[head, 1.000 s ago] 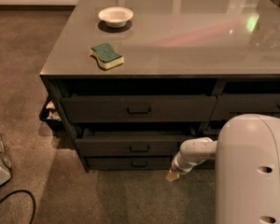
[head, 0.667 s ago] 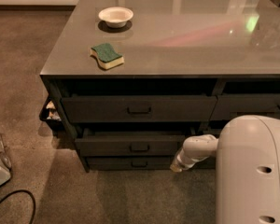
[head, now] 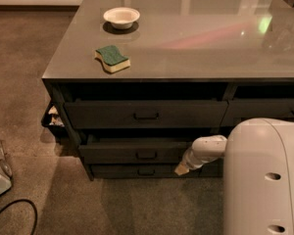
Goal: Close middle drawer
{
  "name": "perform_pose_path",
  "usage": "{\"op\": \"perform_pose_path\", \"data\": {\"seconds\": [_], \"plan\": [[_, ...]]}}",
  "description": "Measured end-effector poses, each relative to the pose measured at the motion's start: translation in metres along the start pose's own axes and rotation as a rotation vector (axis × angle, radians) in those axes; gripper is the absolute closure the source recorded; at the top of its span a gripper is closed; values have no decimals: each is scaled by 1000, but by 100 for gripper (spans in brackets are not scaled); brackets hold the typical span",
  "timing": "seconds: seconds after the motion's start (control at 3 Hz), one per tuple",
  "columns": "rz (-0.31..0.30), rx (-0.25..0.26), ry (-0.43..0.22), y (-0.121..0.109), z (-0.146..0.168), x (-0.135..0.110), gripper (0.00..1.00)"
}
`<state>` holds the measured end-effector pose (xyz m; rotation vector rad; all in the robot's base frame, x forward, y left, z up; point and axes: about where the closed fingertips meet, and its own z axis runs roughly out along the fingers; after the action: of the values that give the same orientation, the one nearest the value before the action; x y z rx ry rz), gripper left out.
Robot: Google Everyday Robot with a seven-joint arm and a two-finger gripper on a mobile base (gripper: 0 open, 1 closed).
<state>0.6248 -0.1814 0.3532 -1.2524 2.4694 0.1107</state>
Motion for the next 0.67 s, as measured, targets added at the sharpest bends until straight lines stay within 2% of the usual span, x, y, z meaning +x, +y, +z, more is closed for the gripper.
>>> {"op": "perform_pose_path", "data": {"seconds": [0.67], "plan": [[35,25,-34,-7,-6,-16,0]]}}
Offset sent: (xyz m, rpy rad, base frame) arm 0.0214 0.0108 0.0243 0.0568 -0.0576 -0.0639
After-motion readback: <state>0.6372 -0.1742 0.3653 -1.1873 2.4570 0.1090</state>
